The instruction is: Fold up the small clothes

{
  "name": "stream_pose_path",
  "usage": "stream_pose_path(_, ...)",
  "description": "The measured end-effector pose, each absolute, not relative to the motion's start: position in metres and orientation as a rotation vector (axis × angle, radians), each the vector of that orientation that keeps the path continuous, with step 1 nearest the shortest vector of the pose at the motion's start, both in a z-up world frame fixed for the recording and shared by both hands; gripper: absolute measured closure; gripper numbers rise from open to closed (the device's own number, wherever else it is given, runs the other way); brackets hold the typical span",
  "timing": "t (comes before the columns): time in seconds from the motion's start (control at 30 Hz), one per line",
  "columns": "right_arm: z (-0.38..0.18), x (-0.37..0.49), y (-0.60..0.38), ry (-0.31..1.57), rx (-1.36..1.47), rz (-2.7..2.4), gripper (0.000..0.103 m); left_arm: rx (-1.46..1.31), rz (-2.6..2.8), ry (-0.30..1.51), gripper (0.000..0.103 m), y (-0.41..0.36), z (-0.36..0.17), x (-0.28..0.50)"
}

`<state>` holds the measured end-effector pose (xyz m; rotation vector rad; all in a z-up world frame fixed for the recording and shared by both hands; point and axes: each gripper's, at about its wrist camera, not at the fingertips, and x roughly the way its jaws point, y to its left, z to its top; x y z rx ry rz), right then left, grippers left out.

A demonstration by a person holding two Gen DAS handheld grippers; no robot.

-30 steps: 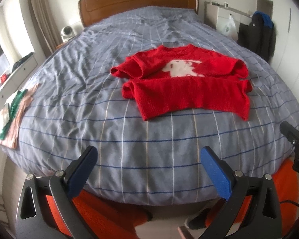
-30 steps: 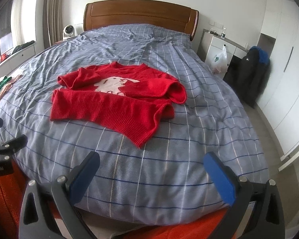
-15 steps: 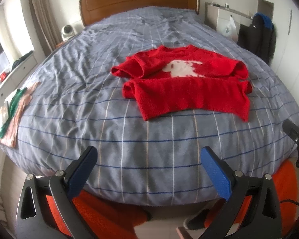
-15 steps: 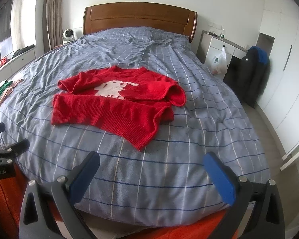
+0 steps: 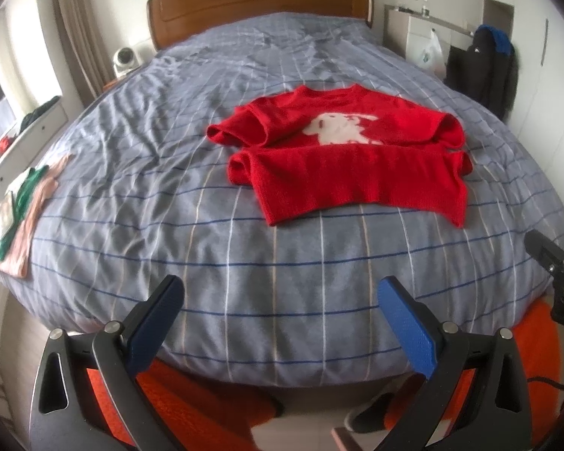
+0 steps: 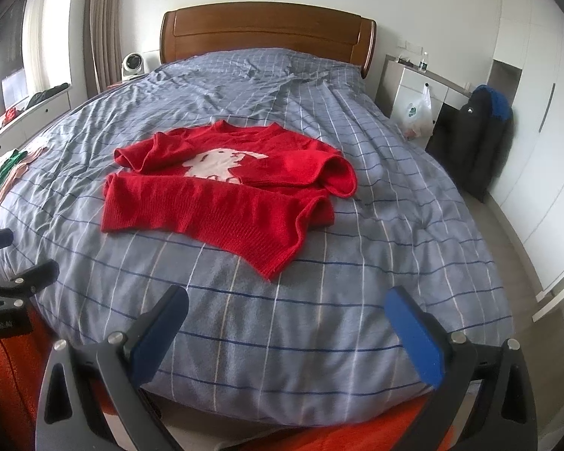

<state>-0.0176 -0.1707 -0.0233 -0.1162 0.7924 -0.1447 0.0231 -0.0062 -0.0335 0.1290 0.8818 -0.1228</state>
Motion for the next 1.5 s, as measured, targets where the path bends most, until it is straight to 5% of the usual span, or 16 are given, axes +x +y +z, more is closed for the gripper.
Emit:
stream_pose_path(0.8,-0.035,-0.013,-0.171,0.805,-0.099,-0.08,0.0,0.075,-0.179,0.903,0.0,0.016,-0.05,0.048)
stream_pose_path(0.93,-0.05,-0.001,-0.21,0.716,0.03,0.036,0.0,-0.038,-0.176,0.954,0.001,0.047,-0.078,0.095)
stream_pose_path(1.17,-0.115,0.058,-0.262,0.849,0.422,0.244,0.0,-0.044,-0.277,0.99,0.002,0.034,-0.109,0.155)
stream_pose_path(1.27,-0.137,0.083,-0.267,0.841,0.596,0.298,0.001,-0.1,-0.286,1.003,0.017,0.028,-0.119,0.173)
stream_pose_path(1.3,-0.143,0.09,-0.268,0.85,0.64,0.303,0.003,-0.116,-0.284,1.012,0.044,0.027,-0.122,0.176)
stream_pose_path(1.33,-0.148,0.097,-0.266,0.87,0.665,0.303,0.016,-0.129,-0.286,1.021,0.087,0.028,-0.123,0.178)
stream_pose_path(1.37,-0.15,0.102,-0.263,0.887,0.66,0.301,0.039,-0.161,-0.31,1.039,0.1,0.032,-0.123,0.178)
stream_pose_path(1.4,-0.149,0.106,-0.262,0.908,0.655,0.304,0.055,-0.199,-0.332,1.057,0.101,0.038,-0.12,0.173)
stream_pose_path(1.43,-0.148,0.105,-0.263,0.933,0.665,0.315,0.096,-0.21,-0.343,1.051,0.101,0.044,-0.114,0.166)
stream_pose_path(1.5,-0.134,0.094,-0.268,0.937,0.643,0.316,0.098,-0.203,-0.395,1.047,0.101,0.056,-0.099,0.144)
